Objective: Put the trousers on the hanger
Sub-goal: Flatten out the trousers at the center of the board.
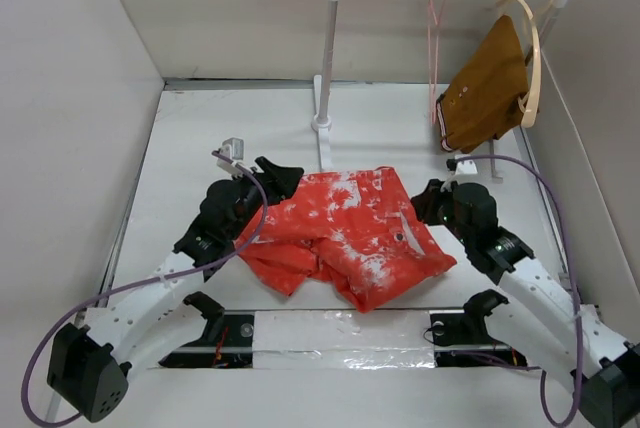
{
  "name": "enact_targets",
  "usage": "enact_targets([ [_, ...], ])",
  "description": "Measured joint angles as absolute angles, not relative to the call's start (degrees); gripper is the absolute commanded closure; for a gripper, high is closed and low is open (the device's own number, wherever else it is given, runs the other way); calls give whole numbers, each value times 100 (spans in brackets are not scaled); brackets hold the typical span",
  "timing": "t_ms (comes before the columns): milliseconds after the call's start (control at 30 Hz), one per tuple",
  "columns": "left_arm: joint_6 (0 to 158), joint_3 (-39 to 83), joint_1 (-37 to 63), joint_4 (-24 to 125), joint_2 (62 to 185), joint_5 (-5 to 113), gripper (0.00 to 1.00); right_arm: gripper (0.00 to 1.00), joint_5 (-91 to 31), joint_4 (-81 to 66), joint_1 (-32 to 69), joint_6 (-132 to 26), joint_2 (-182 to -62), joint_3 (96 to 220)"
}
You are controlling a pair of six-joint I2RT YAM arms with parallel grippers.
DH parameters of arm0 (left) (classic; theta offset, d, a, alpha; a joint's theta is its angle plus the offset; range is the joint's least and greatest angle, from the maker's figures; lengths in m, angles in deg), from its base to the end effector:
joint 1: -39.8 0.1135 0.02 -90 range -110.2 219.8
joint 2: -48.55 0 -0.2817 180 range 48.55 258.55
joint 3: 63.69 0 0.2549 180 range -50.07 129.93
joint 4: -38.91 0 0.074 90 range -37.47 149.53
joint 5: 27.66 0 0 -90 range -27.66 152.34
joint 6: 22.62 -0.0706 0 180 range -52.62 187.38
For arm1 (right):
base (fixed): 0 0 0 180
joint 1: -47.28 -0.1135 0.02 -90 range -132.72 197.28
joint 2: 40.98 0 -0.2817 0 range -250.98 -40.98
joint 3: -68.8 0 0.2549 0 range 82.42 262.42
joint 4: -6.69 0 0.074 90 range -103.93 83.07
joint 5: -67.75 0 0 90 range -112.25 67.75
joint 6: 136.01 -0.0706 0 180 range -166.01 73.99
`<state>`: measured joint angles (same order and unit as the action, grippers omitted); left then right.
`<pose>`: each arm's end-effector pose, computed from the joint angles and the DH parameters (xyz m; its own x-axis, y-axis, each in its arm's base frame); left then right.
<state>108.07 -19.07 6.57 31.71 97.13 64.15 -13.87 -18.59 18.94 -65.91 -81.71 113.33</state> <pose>0.1955 -0.1254 0.3153 -0.3041 -0.5798 -0.7559 0.4261 0.6269 -0.6523 0.1763 0.0834 0.2615 -0.4223 0.1549 -0.8931 -0.2197 0.9385 0.2666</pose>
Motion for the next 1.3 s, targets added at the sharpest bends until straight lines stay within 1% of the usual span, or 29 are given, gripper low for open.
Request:
enact_targets([
  [100,10907,-2057,705,3624,9398,6788,47,30,-1501,-1546,2091,-6687,-8748,11329],
  [200,11111,-2357,827,4205,8930,7306,40,25,-1652,-961,2336,-6798,-9445,11331],
  [233,11194,-2442,899,4393,8795,7455,34,24,-1691,-746,2395,-6833,-9683,11342],
  [300,11334,-2643,1107,4708,8541,7730,30,24,-1748,-440,2504,-6897,-10348,11432],
  [400,11469,-2894,1435,5014,8334,7975,27,23,-1770,-165,2567,-6993,-11460,11766],
  [433,11497,-2947,1531,5077,8329,8032,24,23,-1774,-93,2589,-7008,-11806,11893],
  [533,11578,-3052,1800,5228,8430,8124,23,22,-1811,145,2596,-7061,-12632,12208],
  [733,11677,-3209,2176,5407,8629,8266,21,21,-2019,506,2583,-7144,-13469,12562],
  [867,11681,-3283,2327,5416,8720,8279,19,25,-2266,827,2550,-7152,-13727,12671],
  [900,11681,-3286,2359,5414,8762,8279,18,26,-2312,904,2550,-7152,-13768,12680],
  [1000,11679,-3294,2530,5374,8967,8246,18,45,-2502,1109,2550,-7157,-13893,12684],
  [1033,11666,-3325,2626,5291,9053,8200,16,60,-2556,1164,2543,-7157,-13930,12684],
  [1100,11613,-3382,2932,5121,9234,7991,16,72,-2692,1225,2539,-7194,-13950,12667],
  [1133,11585,-3408,3161,4992,9389,7816,17,81,-2749,1295,2517,-7203,-13948,12632],
  [1200,11524,-3432,3561,4741,9687,7499,17,92,-2867,1409,2471,-7240,-13904,12562],
  [1233,11504,-3443,3669,4677,9763,7396,17,100,-2902,1420,2451,-7233,-13852,12538],
  [1300,11438,-3544,4012,4365,10038,7053,17,100,-2919,1415,2434,-7216,-13616,12461],
])
